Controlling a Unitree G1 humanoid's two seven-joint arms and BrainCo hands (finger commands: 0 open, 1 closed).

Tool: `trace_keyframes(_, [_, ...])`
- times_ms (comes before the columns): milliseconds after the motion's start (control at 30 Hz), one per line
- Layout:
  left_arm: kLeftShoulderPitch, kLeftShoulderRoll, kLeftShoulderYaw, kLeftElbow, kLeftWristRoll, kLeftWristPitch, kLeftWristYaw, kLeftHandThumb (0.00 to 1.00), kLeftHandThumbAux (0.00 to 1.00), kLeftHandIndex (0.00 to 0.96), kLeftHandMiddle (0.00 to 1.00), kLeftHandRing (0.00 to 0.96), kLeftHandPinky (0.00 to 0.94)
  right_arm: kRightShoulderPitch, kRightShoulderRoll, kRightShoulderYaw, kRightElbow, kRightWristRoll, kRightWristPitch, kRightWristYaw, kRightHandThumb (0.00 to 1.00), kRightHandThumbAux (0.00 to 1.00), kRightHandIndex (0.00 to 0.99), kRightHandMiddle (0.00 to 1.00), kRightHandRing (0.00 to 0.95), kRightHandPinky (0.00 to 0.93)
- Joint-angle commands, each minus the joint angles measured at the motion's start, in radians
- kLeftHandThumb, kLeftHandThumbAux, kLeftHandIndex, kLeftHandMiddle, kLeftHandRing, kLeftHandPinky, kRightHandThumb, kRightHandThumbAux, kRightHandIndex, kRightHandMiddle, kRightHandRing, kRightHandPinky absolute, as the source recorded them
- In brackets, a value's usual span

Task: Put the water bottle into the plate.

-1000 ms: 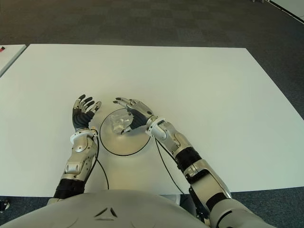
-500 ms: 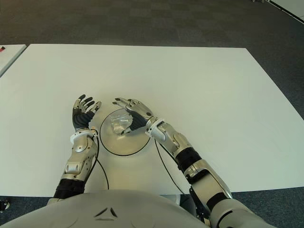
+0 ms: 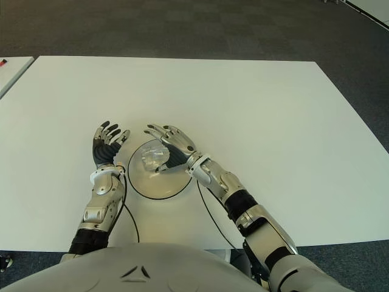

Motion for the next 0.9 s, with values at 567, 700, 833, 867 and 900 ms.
trace_keyframes(567, [0.000,-0.113,-0.011,0.004,0.008,0.014,0.014,0.071,0.890,0.196,0.263,0.271,0.293,0.026,-0.002,-0.020,-0.066,0.033,0.009,0.036,0.090,0.754,0.000,0.000,0.000,0.072])
trace_keyframes(700, [0.000,-0.111,-0.011,0.004,0.008,0.016,0.013,0.070,0.886,0.200,0.267,0.273,0.291,0.038,0.024,-0.043,-0.044,0.083,-0.014,0.004,0.244,0.726,0.000,0.020,0.053,0.183])
trace_keyframes(833, [0.001,-0.111,-0.011,0.005,0.007,0.016,0.012,0.068,0.881,0.202,0.268,0.272,0.285,0.046,0.043,-0.059,-0.024,0.116,-0.032,-0.021,0.440,0.686,0.008,0.102,0.183,0.317])
trace_keyframes(867, [0.001,-0.111,-0.011,0.005,0.007,0.017,0.012,0.068,0.881,0.202,0.268,0.272,0.285,0.046,0.045,-0.060,-0.022,0.119,-0.035,-0.023,0.455,0.682,0.009,0.111,0.194,0.327])
trace_keyframes(900, [0.001,-0.111,-0.011,0.005,0.007,0.015,0.011,0.068,0.880,0.203,0.268,0.272,0.285,0.047,0.048,-0.063,-0.018,0.121,-0.037,-0.034,0.476,0.678,0.011,0.123,0.211,0.343])
